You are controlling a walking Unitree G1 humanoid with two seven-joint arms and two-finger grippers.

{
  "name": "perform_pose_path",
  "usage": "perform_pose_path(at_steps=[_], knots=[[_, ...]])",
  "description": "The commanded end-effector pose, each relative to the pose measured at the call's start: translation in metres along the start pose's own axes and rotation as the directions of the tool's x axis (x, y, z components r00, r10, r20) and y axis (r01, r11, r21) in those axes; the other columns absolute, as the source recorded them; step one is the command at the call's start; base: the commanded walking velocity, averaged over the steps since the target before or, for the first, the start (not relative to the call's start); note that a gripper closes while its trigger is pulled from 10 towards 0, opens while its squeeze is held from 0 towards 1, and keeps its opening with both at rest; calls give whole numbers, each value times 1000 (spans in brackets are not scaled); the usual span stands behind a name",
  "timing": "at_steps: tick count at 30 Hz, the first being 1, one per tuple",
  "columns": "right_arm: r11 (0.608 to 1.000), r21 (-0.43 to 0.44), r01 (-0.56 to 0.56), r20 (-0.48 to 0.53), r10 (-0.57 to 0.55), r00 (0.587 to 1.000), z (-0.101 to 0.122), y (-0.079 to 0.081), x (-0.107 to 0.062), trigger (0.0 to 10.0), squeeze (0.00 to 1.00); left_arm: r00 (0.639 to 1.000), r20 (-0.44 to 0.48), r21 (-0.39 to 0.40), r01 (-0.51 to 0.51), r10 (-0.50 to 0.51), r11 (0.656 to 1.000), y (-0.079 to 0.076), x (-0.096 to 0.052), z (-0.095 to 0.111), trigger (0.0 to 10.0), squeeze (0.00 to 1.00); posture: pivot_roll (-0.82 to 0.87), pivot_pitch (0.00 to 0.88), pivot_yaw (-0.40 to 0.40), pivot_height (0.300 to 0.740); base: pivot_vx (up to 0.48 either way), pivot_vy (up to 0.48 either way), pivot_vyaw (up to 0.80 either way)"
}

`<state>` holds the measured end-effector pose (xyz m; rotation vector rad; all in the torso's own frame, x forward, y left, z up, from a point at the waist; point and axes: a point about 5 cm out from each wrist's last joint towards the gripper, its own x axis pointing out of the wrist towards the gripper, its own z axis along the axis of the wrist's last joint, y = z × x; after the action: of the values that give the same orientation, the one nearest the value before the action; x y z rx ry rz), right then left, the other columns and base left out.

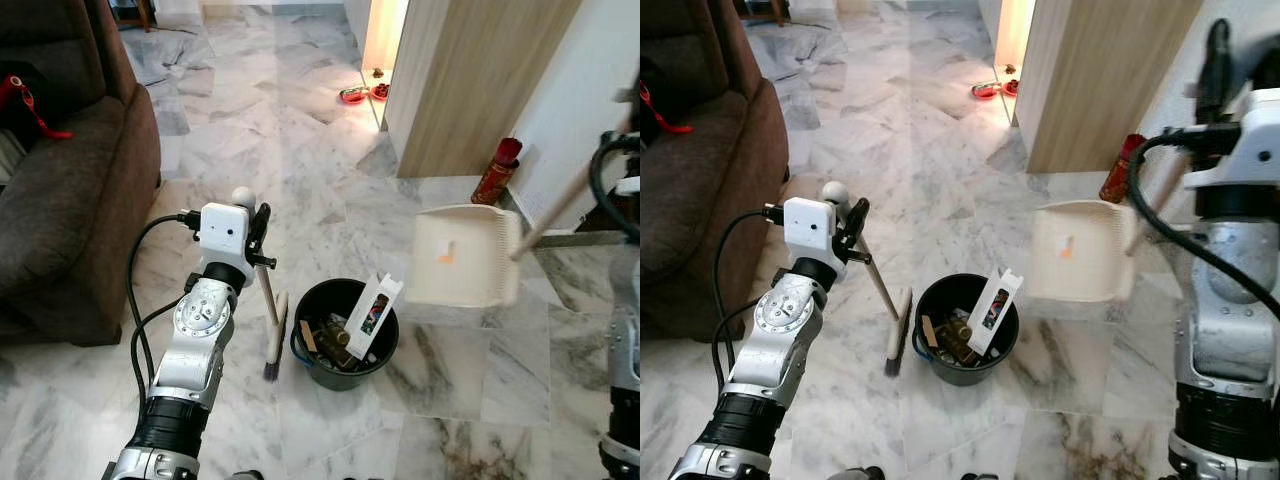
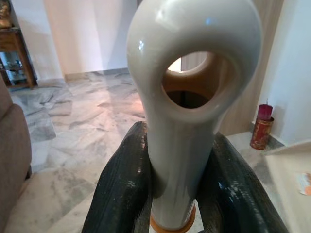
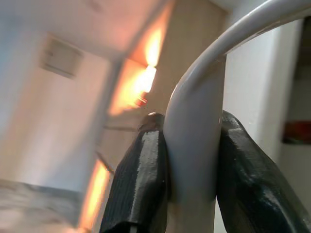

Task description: Sweep floor

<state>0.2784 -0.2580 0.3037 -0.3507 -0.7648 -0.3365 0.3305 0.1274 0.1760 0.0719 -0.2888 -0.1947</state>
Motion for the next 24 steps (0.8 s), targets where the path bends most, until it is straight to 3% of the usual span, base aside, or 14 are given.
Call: perform_pose_path(at_steps=[1,3,6,8,12,17,24], knots=[[996,-73,51,-3,-52,999,0,-14,0,10000,0,996,83,22,13,-15,1000,-2,2,16,10000,0,98,148,-57,740,0,0,0],[993,-97,68,-24,-70,997,-4,-18,-2,10000,0,996,82,23,12,-14,1000,-2,2,16,10000,0,94,149,-59,740,0,0,0],[982,-110,156,-75,-165,984,-21,-37,-11,10000,0,997,80,24,9,-11,1000,0,1,16,10000,0,97,149,-59,740,0,0,0],[981,-119,151,-102,-163,981,-28,-38,-16,10000,0,997,80,25,9,-11,1000,-1,1,16,10000,0,99,148,-59,740,0,0,0],[981,-142,131,-204,-159,966,-53,-32,-35,10000,0,996,83,27,13,-16,1000,-2,2,17,10000,0,104,148,-59,740,0,0,0],[980,-147,130,-244,-164,956,-64,-30,-46,10000,0,997,76,31,22,-25,999,-1,-1,16,10000,0,107,146,-57,740,0,0,0],[986,-76,150,-295,-166,941,-77,-21,-60,10000,0,998,58,38,31,-33,999,0,-9,14,10000,0,114,145,-52,740,0,0,0]])
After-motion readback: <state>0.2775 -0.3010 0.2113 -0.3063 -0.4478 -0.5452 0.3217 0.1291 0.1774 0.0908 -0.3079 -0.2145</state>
